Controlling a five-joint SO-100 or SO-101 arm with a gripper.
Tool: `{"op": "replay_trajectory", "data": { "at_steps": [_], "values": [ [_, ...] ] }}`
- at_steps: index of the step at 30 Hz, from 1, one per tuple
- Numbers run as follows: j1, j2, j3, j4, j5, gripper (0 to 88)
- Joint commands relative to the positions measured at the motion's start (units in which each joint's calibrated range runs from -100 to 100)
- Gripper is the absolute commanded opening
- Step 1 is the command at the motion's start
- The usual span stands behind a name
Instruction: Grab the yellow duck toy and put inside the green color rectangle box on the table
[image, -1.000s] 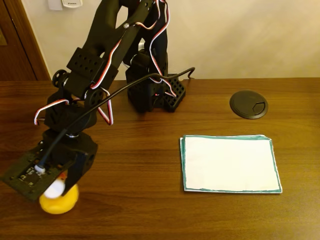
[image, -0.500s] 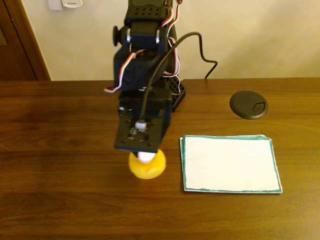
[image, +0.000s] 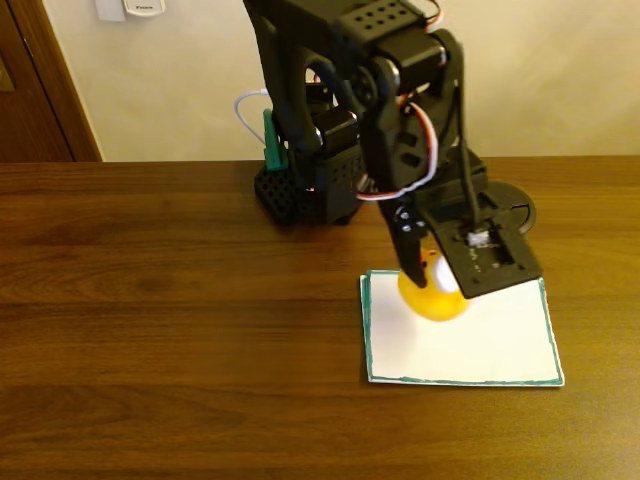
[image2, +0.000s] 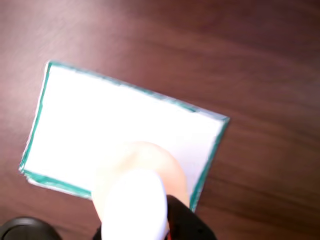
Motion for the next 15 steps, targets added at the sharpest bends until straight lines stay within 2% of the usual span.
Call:
{"op": "replay_trajectory", "data": {
  "at_steps": [1, 4, 10, 15],
  "values": [
    [-3.1, 2.4, -1.3, -2.6, -1.6, 0.4],
    [-5.0, 5.7, -1.1, -4.5, -2.7, 0.4],
    [-8.3, 15.3, -0.6, -16.0, -3.9, 0.3],
    [-8.9, 15.4, -0.6, -16.3, -4.2, 0.3]
  ]
}}
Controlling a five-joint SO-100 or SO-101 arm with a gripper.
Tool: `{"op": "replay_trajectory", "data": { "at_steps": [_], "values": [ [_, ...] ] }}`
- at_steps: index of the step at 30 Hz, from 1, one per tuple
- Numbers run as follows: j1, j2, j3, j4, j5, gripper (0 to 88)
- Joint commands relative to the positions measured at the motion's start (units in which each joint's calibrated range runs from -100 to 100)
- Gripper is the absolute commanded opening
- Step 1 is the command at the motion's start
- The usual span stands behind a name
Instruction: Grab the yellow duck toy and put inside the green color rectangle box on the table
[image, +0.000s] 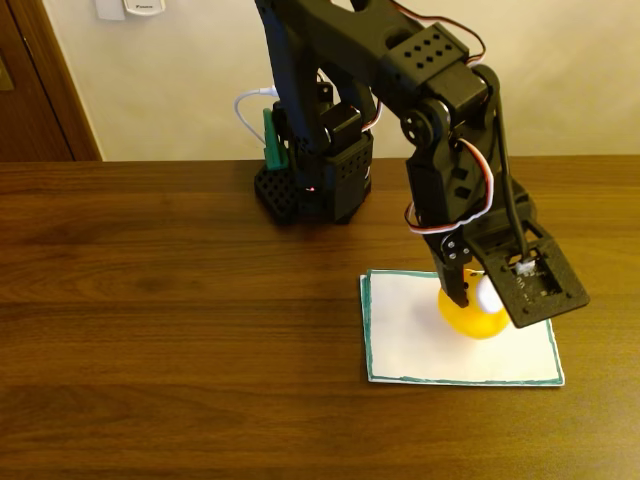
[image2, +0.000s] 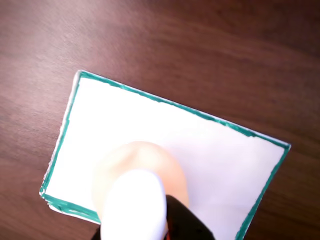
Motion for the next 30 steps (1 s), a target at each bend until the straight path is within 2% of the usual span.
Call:
{"op": "replay_trajectory", "data": {
  "at_steps": [1, 3, 5, 7, 8, 13, 17, 18, 19, 25, 26, 29, 30],
  "values": [
    [-0.6, 0.1, -0.8, -1.2, -0.4, 0.3],
    [-0.6, 0.2, -0.4, -1.4, -0.6, 0.5],
    [-1.0, 0.1, -0.4, -1.4, -0.8, 16.5],
    [-1.2, -0.2, -0.6, -1.0, -0.9, 26.9],
    [-1.3, -0.2, -0.7, -0.9, -0.9, 35.3],
    [-0.6, -2.5, -0.9, 2.0, -0.9, 42.5],
    [8.9, -16.2, -1.4, 13.3, 3.0, 41.7],
    [12.0, -19.3, -1.4, 15.1, 4.2, 39.0],
    [18.0, -23.6, -2.6, 17.6, 6.8, 32.3],
    [17.8, -20.0, -6.5, 17.9, 7.3, 31.4],
    [19.5, -21.8, -5.0, 18.0, 7.6, 26.7],
    [28.0, -28.0, 4.7, 16.5, 9.6, 4.1],
    [31.6, -33.5, 11.5, 13.8, 10.5, 0.3]
  ]
}}
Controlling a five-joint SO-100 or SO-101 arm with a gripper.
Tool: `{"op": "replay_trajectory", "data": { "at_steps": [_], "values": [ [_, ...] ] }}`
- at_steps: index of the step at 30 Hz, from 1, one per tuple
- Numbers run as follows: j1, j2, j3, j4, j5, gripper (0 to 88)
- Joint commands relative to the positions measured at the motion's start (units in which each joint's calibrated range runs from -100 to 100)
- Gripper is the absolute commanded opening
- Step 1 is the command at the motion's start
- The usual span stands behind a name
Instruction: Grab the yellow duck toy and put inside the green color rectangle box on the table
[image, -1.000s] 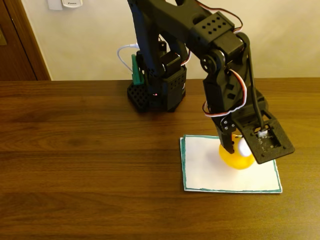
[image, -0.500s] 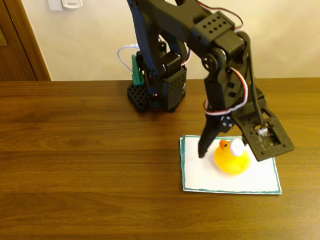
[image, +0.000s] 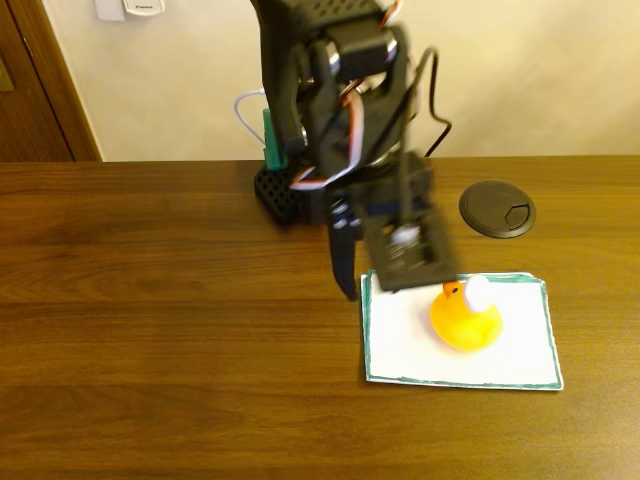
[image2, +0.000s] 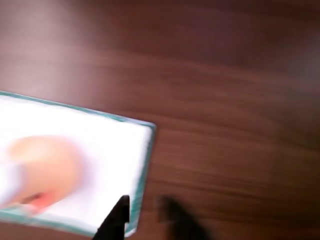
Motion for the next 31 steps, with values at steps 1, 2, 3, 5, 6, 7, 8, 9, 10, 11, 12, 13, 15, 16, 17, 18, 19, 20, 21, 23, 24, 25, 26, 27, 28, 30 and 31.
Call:
{"op": "replay_trajectory", "data": {
  "at_steps": [1, 2, 3, 5, 6, 7, 8, 9, 10, 11, 12, 13, 15, 16, 17, 18, 19, 20, 21, 23, 24, 25, 26, 27, 28, 30, 31],
  "values": [
    [14.3, -19.1, 22.4, -6.4, 2.9, 0.2],
    [16.2, -22.4, 27.2, -7.4, 3.1, 0.2],
    [17.9, -25.9, 31.7, -7.9, 3.3, 0.2],
    [21.0, -36.6, 40.7, -6.9, 3.5, 0.2],
    [22.9, -44.1, 44.8, -4.5, 3.7, 0.2],
    [24.7, -52.1, 48.0, -0.5, 4.0, 0.2],
    [26.9, -56.7, 49.5, 3.4, 4.5, 0.2],
    [28.1, -56.7, 49.7, 4.3, 5.1, 0.2],
    [28.2, -56.7, 50.4, 4.4, 5.2, 0.2],
    [28.3, -56.7, 51.6, 4.2, 5.2, 0.2],
    [28.1, -56.7, 53.1, 3.4, 5.2, 0.2],
    [27.6, -56.7, 54.9, 2.4, 4.8, 0.2],
    [26.4, -56.7, 55.1, 2.3, 4.6, 0.2],
    [25.6, -56.7, 55.1, 2.3, 4.5, 0.7],
    [25.1, -56.7, 55.1, 2.3, 4.6, 0.8],
    [25.0, -56.7, 55.1, 2.4, 4.7, 0.9],
    [24.8, -56.7, 55.1, 2.4, 4.5, 0.9],
    [24.6, -56.7, 55.1, 2.4, 4.5, 0.9],
    [24.5, -56.7, 55.1, 2.4, 4.5, 0.9],
    [22.2, -56.7, 55.1, 2.4, 4.8, 0.9],
    [20.9, -56.8, 55.1, 2.5, 4.8, 0.9],
    [19.8, -56.8, 55.1, 2.5, 5.0, 0.9],
    [19.4, -56.8, 55.1, 2.5, 5.0, 0.9],
    [19.4, -56.8, 55.1, 2.6, 5.0, 0.9],
    [19.4, -56.8, 55.1, 2.6, 5.0, 0.9],
    [19.4, -56.8, 55.1, 2.6, 5.0, 0.9],
    [19.4, -56.8, 55.1, 2.6, 5.0, 0.9]
  ]
}}
